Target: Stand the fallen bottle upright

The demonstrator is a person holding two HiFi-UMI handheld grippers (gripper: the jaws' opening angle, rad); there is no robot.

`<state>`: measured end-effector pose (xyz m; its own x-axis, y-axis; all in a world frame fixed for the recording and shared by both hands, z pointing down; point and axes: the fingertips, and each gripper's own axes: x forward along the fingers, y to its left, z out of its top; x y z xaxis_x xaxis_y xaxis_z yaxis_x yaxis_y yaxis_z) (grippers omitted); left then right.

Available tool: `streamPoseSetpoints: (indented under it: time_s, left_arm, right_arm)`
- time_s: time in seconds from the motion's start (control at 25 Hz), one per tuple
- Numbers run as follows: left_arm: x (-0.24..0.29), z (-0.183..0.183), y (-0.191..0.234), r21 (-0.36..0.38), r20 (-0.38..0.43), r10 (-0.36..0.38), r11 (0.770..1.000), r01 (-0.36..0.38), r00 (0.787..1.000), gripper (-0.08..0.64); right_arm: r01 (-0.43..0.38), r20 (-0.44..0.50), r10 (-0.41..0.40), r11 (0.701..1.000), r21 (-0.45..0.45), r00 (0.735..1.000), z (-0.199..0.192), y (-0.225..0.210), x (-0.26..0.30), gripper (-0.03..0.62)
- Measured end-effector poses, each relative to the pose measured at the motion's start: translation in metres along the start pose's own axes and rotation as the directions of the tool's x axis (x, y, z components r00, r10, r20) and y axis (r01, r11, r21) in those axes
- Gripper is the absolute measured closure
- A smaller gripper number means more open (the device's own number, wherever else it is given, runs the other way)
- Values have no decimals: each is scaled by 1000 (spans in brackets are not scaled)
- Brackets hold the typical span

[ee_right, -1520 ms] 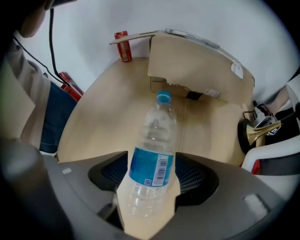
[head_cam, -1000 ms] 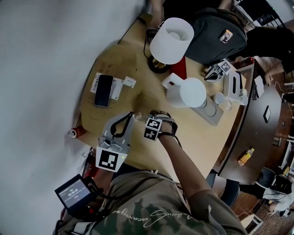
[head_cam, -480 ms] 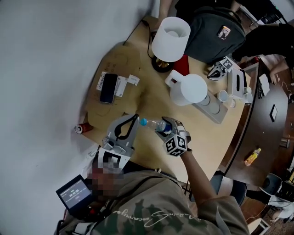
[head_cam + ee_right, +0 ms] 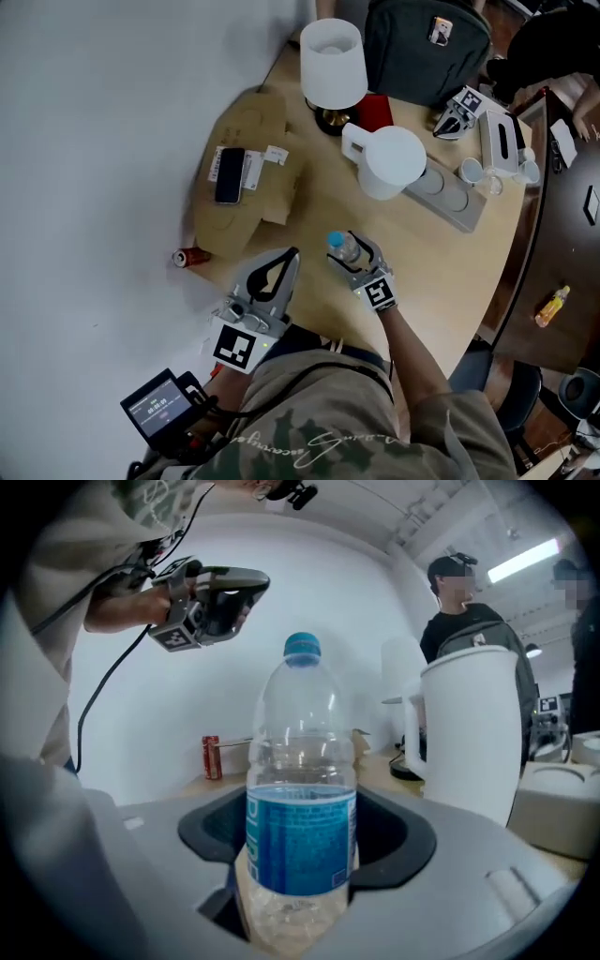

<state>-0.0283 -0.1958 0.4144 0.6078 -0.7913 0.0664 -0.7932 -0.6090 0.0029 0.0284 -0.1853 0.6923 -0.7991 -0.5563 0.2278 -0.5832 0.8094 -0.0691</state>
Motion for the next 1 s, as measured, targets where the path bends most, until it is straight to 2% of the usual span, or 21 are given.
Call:
streamPoseSetpoints:
  time_s: [0.16,0.36,0.52,0.64,0.8,1.0]
  left_arm:
    - [-3,3,-8,19,-9,12,1000,-12,1000,560]
    - [-7,1,-3,18,-22,52,998,-52,998,560]
    - [-12,0,-12,26,5,52,998,-52,999,560]
    - [-18,6,-18,26,26,59,998,-60,998,560]
    - [-24,22,-30,36,30,72,997,-73,997,560]
    - [-46,22,-50,23,31,105,994,-105,994,560]
  right_arm:
    - [14,7,-14,1000,2,1000,-14,1,-7,282]
    - [10,-70,-15,998,-70,997,-24,5,-15,273]
    - [36,-107,-44,997,-75,993,-41,1,-32,254]
    - [30,-66,-36,995,-90,997,-22,0,-40,208]
    - [-6,7,7,995,-102,1000,28,12,-63,208]
    - [-44,89,55,991,-124,995,79,41,-92,212]
